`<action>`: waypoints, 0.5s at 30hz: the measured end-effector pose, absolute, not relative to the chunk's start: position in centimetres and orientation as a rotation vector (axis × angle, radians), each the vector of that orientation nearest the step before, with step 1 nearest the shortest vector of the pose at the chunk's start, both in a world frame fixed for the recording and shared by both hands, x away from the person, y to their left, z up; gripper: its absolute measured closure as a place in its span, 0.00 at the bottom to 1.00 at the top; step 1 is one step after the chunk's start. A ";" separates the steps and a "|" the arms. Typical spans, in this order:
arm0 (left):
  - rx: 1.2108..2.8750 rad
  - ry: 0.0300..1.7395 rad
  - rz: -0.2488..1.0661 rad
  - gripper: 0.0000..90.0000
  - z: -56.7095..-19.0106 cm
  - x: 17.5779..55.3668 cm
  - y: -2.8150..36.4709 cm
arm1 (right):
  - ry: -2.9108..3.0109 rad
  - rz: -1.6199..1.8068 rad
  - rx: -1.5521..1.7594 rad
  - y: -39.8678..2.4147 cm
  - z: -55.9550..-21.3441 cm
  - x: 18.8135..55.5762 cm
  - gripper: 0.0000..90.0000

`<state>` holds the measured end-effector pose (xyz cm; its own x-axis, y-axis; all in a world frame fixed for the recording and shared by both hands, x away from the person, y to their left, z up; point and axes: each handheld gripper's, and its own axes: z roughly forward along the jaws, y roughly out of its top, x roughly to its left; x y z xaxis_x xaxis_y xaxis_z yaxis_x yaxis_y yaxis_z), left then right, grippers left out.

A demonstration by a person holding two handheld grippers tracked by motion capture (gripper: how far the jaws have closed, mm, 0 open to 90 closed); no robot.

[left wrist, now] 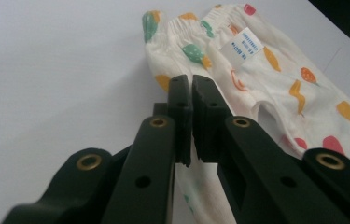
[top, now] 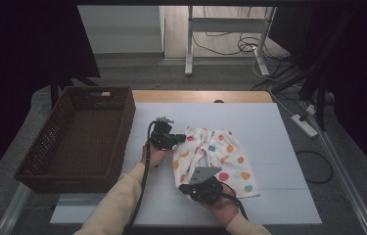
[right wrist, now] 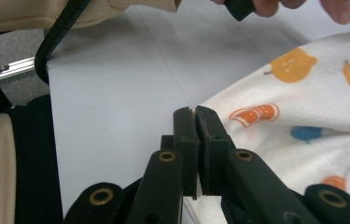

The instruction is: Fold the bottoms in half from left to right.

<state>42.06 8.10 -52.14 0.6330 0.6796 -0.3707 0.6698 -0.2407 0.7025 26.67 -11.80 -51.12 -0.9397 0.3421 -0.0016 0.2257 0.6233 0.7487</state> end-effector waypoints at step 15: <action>1.929 1.056 0.006 0.96 -51.5 41.8 7.7 | 2.665 1.235 0.556 -14.4 -50.5 26.5 0.97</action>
<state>41.77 7.70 -51.54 0.6339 0.6708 -0.3850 0.6667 -0.2215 0.7117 26.50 -14.44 -50.49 -0.9196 0.3925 0.0178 0.2674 0.5919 0.7604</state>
